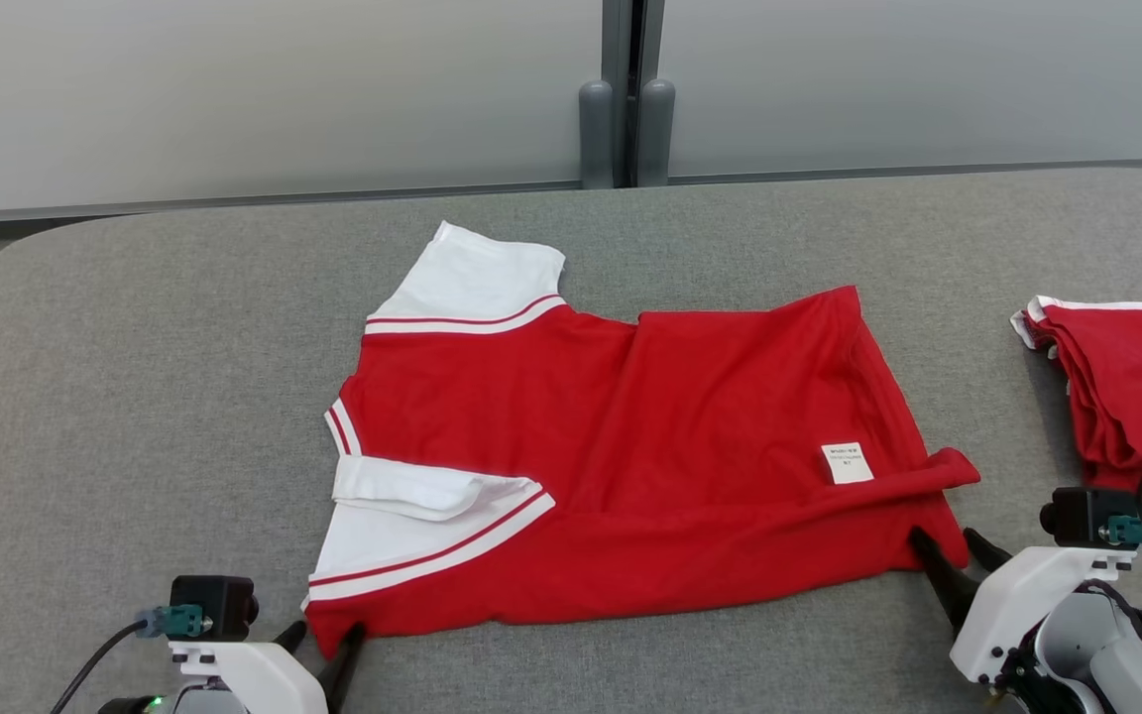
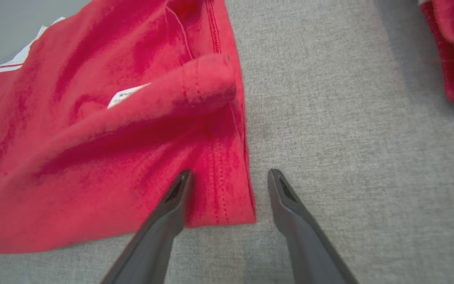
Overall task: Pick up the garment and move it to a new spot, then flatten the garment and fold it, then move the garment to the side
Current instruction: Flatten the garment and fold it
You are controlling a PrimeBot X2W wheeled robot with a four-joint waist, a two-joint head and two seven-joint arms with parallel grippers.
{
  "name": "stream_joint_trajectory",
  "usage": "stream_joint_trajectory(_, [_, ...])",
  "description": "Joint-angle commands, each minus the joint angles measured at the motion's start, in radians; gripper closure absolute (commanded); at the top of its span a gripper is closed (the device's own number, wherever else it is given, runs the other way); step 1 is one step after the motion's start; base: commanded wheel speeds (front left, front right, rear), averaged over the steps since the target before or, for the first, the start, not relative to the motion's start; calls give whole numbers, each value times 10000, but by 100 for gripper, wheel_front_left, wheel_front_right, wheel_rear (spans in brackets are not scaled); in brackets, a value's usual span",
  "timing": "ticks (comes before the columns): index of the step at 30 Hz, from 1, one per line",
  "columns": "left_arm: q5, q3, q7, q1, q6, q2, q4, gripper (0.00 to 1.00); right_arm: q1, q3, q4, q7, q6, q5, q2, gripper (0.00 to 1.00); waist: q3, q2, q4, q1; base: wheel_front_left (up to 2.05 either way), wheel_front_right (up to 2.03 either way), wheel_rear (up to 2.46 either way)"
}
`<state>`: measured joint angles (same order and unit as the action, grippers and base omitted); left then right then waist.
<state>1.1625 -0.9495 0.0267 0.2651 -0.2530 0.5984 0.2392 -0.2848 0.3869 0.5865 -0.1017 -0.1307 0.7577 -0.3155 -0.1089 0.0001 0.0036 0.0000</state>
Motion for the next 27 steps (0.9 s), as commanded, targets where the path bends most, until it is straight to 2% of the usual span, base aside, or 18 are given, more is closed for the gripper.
stream_joint_trajectory(1, [1, 16, -4, 163, 61, -16, 102, 52, -32, 36, 80, 73, -2, 87, -2, 58, -8, -1, 3, 0, 0, 0, 0])
stream_joint_trajectory(2, [-8, 21, -38, 173, 107, -44, 172, 72, -70, 89, 115, 92, -2, 113, -1, 100, -6, -1, 10, 0, 0, 0, 0])
stream_joint_trajectory(3, [-9, 22, -52, 188, 156, -60, 232, 100, -94, 152, 149, 108, -2, 132, 3, 100, 3, -1, 18, 0, 0, 0, 0])
stream_joint_trajectory(9, [-53, -23, 97, 313, 252, 120, 249, 100, -174, 308, 166, 224, -2, 407, -185, 100, 153, -1, 67, 0, 0, 0, 0])
stream_joint_trajectory(13, [-103, -122, 468, 277, 112, 522, -337, 100, 64, 491, -122, -358, -2, 713, -537, 100, 337, -1, 82, 0, 0, 0, 0])
stream_joint_trajectory(21, [146, -262, 1380, -276, -442, 1648, -2205, 100, 899, 238, -1356, -1523, -2, 927, -1257, 100, 621, -1, 65, 0, 0, 0, 0])
stream_joint_trajectory(27, [430, -401, 1778, -908, -890, 2272, -3392, 100, 2152, -440, -2502, -2270, -2, 877, -1557, 100, 752, -1, 31, 0, 0, 0, 0])
